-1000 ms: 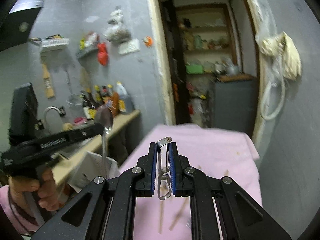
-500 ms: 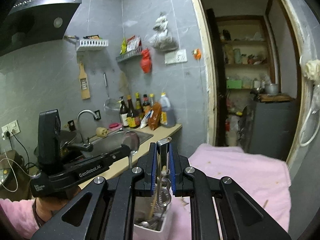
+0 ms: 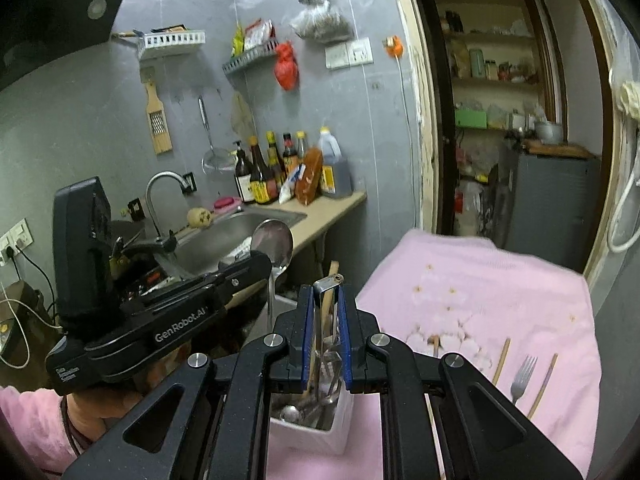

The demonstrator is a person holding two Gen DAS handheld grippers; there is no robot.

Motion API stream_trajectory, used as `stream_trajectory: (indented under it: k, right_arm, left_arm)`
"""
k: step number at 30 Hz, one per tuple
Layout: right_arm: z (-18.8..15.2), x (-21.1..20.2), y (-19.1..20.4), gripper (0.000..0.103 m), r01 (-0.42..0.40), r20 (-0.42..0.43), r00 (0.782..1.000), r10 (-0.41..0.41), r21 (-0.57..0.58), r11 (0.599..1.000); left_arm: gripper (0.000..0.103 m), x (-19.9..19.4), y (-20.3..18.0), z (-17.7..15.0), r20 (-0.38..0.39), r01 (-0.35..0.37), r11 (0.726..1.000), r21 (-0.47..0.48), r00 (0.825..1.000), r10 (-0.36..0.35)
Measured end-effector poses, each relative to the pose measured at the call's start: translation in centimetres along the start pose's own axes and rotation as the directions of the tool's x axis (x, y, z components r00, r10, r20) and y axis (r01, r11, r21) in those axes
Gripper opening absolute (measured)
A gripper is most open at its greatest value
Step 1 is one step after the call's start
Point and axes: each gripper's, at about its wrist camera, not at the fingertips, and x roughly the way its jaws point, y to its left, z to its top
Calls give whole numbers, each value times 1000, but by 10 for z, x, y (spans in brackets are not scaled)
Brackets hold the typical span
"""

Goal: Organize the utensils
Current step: 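Carry the spoon and peeler up to the white holder and release them inside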

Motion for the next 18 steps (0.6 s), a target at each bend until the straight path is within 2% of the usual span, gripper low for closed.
stream_trajectory:
  k: [5, 9, 14, 15, 17, 18]
  right_arm:
    - [-10, 6, -4, 11, -16, -45, 999, 17, 27, 999]
    - [-13, 2, -5, 19, -23, -38, 999, 24, 36, 999]
    - [-11, -12, -10, 21, 6, -1, 1000, -6, 55, 998]
    - [-10, -16, -11, 24, 20, 10, 1000, -20, 57, 998]
    - [-8, -27, -14, 41, 57, 43, 997, -60, 62, 996]
    - [-6, -34, -16, 44, 75, 62, 995, -79, 65, 995]
  left_arm:
    - [3, -5, 5, -6, -36, 14, 1000, -20, 999, -14]
    - [5, -13, 9, -8, -55, 29, 999, -35, 998, -31]
    - [29, -25, 9, -7, -34, 38, 998, -42, 999, -40]
    - [30, -27, 8, -6, -28, 40, 998, -45, 999, -41]
    - [33, -30, 6, -4, -23, 34, 999, -40, 999, -35]
    - [35, -31, 3, -3, -17, 28, 999, -34, 999, -29]
